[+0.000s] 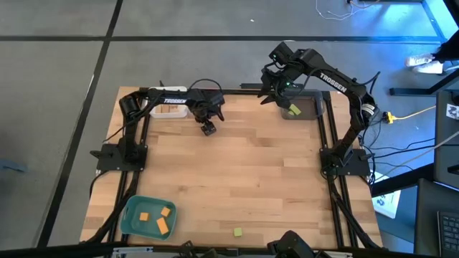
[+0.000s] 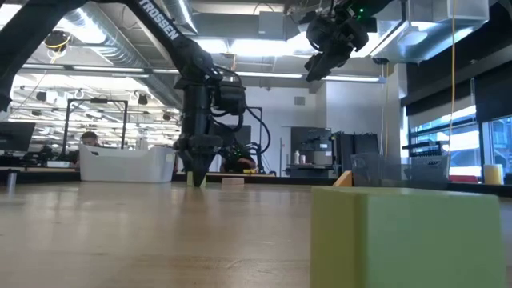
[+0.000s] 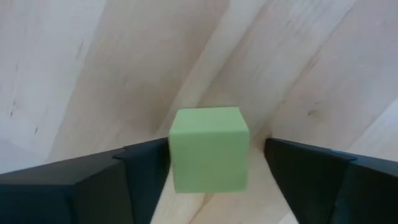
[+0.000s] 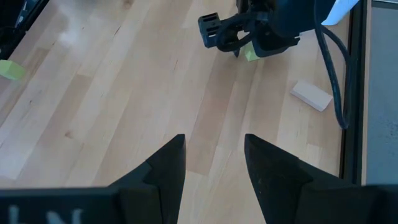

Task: Sort & place blocks by color
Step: Put the green block into the black bin

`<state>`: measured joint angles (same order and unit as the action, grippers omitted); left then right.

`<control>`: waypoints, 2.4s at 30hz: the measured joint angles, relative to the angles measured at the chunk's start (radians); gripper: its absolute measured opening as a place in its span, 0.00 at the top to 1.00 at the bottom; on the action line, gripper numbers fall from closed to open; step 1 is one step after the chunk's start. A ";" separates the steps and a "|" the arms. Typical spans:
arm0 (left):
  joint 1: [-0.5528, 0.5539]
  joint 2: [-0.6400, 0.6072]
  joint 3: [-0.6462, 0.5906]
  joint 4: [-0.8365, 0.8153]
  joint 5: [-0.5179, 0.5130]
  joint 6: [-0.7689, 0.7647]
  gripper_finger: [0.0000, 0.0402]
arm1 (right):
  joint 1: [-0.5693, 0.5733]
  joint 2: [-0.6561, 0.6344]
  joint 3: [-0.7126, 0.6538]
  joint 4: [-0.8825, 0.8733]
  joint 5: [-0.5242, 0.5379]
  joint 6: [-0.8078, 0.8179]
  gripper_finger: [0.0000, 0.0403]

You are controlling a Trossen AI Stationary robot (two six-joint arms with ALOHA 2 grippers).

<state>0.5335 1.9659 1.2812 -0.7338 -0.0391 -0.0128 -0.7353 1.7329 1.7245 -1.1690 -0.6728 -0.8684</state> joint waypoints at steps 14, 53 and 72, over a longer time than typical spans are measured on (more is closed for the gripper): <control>0.006 -0.020 -0.005 -0.019 0.067 0.140 0.71 | 0.000 0.000 0.000 0.000 -0.001 0.000 0.59; 0.141 -0.272 -0.003 0.416 1.138 -0.140 0.71 | 0.161 0.002 0.000 0.315 -0.001 0.124 0.59; 0.141 -0.272 -0.003 0.443 1.175 -0.188 0.71 | 0.296 0.003 0.000 0.448 0.351 0.131 0.66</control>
<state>0.6743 1.6939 1.2785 -0.2908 1.1358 -0.2012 -0.4393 1.7355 1.7241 -0.7212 -0.3222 -0.7372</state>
